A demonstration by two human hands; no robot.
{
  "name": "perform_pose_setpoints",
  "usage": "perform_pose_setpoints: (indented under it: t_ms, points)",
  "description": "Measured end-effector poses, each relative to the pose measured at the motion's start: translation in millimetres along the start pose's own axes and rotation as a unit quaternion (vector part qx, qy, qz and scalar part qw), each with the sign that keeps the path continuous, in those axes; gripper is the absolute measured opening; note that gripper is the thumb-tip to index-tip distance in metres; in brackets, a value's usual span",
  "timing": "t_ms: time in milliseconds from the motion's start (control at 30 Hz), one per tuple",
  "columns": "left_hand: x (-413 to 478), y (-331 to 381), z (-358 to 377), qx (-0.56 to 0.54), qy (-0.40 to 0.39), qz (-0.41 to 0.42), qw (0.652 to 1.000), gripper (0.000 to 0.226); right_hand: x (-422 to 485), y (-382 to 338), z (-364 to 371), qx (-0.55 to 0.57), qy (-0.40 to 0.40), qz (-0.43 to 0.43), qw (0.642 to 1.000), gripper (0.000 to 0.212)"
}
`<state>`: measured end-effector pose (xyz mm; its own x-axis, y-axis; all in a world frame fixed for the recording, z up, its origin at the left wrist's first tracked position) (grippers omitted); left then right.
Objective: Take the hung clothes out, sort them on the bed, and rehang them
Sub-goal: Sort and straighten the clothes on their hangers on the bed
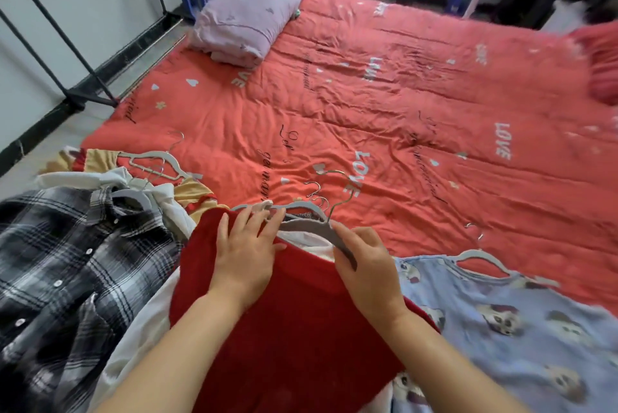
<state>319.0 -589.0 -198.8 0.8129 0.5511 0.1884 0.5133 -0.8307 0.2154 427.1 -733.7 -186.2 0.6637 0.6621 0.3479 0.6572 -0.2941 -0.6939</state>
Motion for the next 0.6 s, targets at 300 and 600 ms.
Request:
perform_pose_setpoints:
  t_ms: [300, 600]
  points:
    - [-25, 122, -72, -0.08, 0.084, 0.248, 0.962, 0.038, -84, -46, -170, -0.152, 0.142, 0.012, 0.978, 0.04]
    - [-76, 307, -111, -0.201, 0.03, 0.398, 0.895, 0.037, -194, -47, -335, -0.329, 0.213, 0.069, 0.918, 0.044]
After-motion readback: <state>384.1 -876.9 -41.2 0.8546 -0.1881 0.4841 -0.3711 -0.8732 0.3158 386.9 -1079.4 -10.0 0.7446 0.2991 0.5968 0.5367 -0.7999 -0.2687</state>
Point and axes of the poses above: each hand's wrist, its own x-axis towards the middle knuckle, its own z-axis out of the palm, y = z × x, the point moved 6 cm from there along x, towards the middle knuckle, and after that the axes turned 2 degrees about x, right-handed, at the moved point
